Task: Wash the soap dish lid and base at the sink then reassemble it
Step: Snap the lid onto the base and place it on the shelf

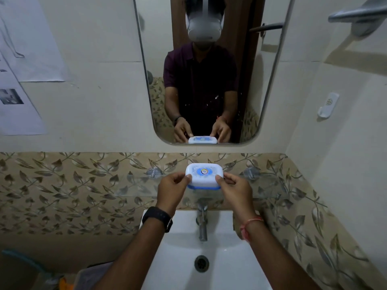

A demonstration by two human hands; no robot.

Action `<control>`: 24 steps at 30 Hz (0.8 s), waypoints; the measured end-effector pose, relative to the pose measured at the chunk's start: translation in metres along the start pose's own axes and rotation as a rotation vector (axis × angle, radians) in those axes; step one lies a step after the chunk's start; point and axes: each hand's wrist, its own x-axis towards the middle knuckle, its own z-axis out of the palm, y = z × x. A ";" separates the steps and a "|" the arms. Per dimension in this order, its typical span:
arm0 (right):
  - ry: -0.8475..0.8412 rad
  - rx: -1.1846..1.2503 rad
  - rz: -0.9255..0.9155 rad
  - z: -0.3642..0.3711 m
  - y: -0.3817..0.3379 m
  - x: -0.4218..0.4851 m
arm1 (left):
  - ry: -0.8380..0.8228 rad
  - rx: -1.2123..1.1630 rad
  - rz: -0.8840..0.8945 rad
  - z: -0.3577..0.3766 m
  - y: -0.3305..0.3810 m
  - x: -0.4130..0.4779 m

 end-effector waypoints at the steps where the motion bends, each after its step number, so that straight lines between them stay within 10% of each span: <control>1: 0.010 -0.016 -0.010 0.003 -0.001 0.006 | 0.004 0.054 0.013 0.003 -0.002 0.008; 24: 0.016 -0.364 -0.070 0.029 0.025 0.041 | 0.042 0.534 0.152 0.018 -0.037 0.049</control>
